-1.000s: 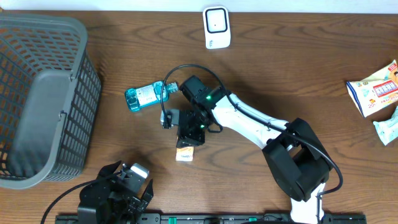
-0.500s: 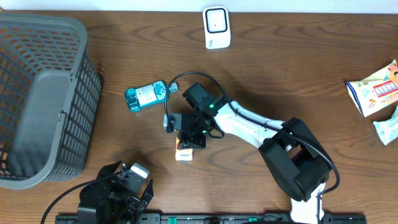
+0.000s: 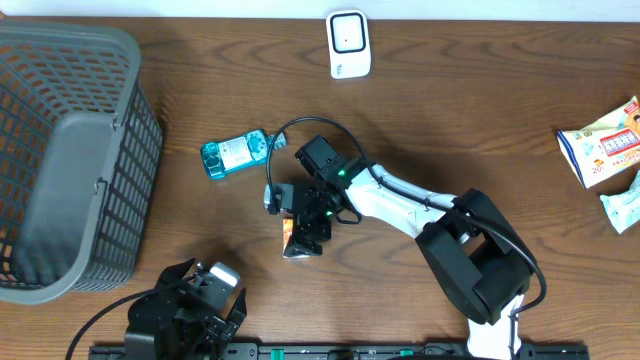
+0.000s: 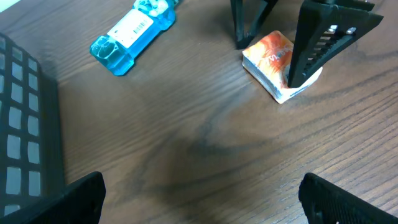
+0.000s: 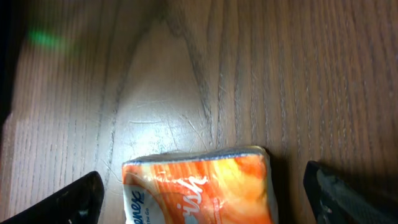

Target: Scan the item barcode

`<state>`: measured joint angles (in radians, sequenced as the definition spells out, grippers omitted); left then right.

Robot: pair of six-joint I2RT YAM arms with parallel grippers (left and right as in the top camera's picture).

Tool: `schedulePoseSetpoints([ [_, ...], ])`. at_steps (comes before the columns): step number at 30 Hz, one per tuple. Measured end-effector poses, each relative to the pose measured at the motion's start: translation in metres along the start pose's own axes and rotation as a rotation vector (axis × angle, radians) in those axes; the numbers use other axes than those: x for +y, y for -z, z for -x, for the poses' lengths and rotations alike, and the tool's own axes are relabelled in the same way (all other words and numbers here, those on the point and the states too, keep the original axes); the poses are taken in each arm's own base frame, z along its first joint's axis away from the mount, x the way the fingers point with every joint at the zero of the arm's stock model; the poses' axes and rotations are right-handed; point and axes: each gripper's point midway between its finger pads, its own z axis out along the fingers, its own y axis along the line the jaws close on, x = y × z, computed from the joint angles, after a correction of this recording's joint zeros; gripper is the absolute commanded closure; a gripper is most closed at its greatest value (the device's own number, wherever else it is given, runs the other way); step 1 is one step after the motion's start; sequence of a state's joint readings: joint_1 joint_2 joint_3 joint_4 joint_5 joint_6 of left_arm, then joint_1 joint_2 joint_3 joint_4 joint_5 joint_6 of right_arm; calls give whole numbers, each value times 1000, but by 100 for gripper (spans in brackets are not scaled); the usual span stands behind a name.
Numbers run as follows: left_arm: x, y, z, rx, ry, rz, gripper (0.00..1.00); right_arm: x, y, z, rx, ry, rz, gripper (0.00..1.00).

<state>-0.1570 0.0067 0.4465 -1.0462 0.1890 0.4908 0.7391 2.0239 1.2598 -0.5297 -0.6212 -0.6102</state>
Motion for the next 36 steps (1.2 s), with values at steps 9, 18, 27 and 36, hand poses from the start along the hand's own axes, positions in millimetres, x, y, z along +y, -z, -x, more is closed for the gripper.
schedulePoseSetpoints([
  [9, 0, 0, 0, 0, 0, 0, 1, -2, 0, -1, 3, 1, -8, 1],
  [18, 0, 0, 0, 0, 0, 0, 1, -5, 0, 2, -6, 6, -23, 17],
  [27, 0, 0, 0, 0, 0, 0, 1, -7, -1, 2, -7, 9, -33, 28],
  [36, 0, 0, 0, 0, 0, 0, 1, -7, -1, 2, -7, -3, -35, 67],
])
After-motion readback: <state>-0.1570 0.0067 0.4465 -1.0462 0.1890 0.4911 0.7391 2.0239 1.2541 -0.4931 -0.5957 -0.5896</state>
